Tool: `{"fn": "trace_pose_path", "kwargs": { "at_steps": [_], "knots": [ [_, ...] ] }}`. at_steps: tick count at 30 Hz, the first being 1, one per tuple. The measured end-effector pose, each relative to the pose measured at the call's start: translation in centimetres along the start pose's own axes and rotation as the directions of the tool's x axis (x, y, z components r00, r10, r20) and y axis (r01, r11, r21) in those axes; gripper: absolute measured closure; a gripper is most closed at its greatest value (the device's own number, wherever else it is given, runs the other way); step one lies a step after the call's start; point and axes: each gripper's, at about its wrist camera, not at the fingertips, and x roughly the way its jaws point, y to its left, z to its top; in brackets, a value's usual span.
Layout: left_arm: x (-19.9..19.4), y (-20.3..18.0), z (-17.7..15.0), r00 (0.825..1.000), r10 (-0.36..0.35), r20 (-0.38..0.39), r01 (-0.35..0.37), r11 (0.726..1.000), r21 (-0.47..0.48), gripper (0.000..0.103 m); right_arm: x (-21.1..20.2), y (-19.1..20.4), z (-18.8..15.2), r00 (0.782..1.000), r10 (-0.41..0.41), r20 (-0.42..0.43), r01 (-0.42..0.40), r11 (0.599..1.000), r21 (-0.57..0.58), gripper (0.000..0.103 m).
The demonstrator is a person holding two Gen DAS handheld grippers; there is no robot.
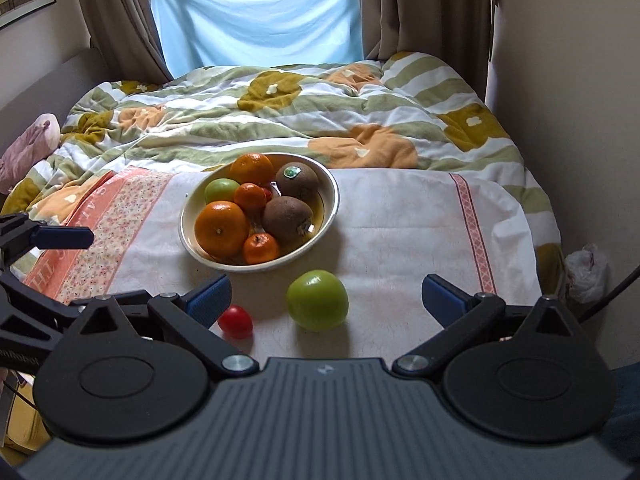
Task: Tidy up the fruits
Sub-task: 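Move both open tools from the bowl to the last tomato and apple, then grasp the red tomato with the left tool while the right tool grasps the green apple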
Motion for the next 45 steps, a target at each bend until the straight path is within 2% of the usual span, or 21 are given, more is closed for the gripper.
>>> {"fn": "trace_pose_path", "kwargs": {
  "at_steps": [2,5,8,18,23,37,45],
  "knots": [
    [1.8,-0.7,-0.7,0.999,-0.022,-0.039,0.023,0.999,0.027,0.015,1.0,-0.3,-0.8,1.0,-0.008,-0.007,0.008,1.0,0.008,0.0],
    [4.4,-1.3,-1.7,0.995,-0.051,-0.09,0.054,0.998,0.036,0.022,2.7,-0.6,-1.7,1.0,-0.016,-0.018,0.016,1.0,0.0,0.0],
    [6.4,-1.7,-2.4,0.993,-0.047,-0.11,0.053,0.997,0.058,0.03,4.2,-0.7,-2.4,1.0,0.001,-0.025,0.0,1.0,0.011,0.0],
    [9.8,-2.4,-2.8,0.992,-0.021,-0.128,0.036,0.993,0.11,0.038,7.2,-1.0,-2.7,0.998,0.027,-0.056,-0.026,1.0,0.017,0.0],
    [10.6,-2.3,-2.9,0.99,-0.026,-0.136,0.041,0.993,0.112,0.062,8.1,-1.0,-2.6,0.997,0.028,-0.07,-0.028,1.0,0.01,0.0],
    [9.5,-1.9,-3.4,0.99,-0.039,-0.133,0.052,0.994,0.092,0.063,9.0,-0.5,-1.9,0.995,0.045,-0.084,-0.043,0.999,0.032,0.0],
    [8.0,-0.2,-3.9,0.992,-0.007,-0.123,0.009,1.0,0.018,0.063,10.3,0.3,-1.9,0.993,0.045,-0.108,-0.041,0.999,0.036,0.011]
  ]
}}
